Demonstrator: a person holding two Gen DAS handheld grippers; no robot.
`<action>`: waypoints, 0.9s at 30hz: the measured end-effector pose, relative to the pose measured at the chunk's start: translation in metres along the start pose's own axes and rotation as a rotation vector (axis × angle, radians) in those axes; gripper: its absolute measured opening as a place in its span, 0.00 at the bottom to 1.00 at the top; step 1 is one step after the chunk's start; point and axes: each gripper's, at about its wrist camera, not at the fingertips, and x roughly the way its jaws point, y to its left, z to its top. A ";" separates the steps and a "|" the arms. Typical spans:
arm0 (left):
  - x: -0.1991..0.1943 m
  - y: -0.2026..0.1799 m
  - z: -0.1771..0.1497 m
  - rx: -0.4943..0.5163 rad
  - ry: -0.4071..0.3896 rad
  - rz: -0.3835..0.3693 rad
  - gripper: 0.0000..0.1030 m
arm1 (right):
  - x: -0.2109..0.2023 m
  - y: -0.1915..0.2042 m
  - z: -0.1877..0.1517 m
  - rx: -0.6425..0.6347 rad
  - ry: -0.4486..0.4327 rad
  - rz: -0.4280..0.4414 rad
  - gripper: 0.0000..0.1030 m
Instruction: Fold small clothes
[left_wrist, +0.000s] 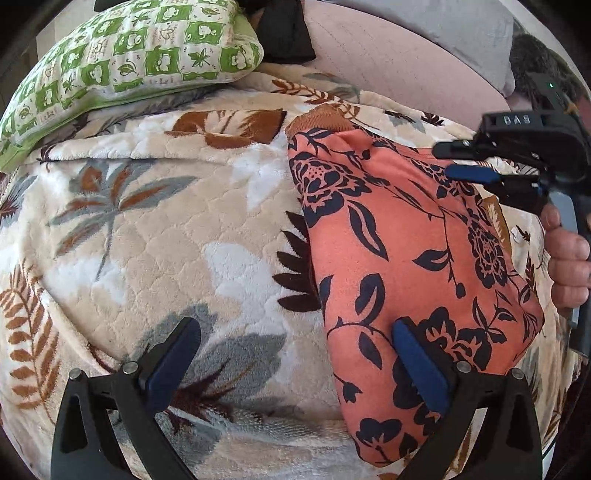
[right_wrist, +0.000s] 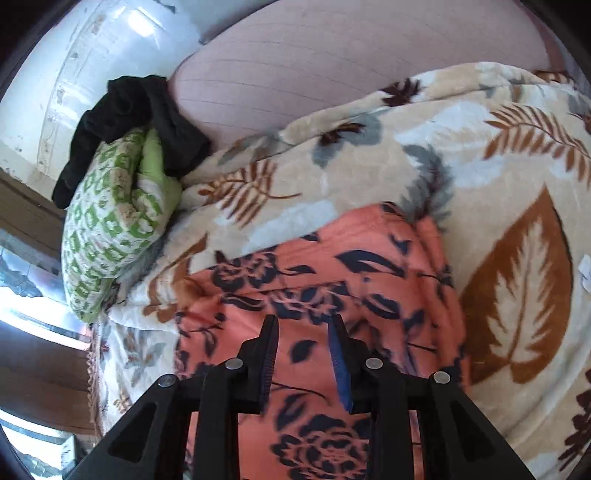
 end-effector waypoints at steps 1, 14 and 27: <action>-0.001 0.001 0.000 0.001 -0.002 -0.001 1.00 | 0.007 0.013 0.002 -0.020 0.023 0.035 0.30; -0.006 0.000 0.002 0.018 -0.029 -0.025 1.00 | 0.036 0.045 -0.005 -0.108 0.033 0.088 0.29; -0.009 -0.010 0.007 -0.006 -0.064 -0.212 1.00 | -0.088 -0.120 -0.084 0.216 -0.171 0.243 0.87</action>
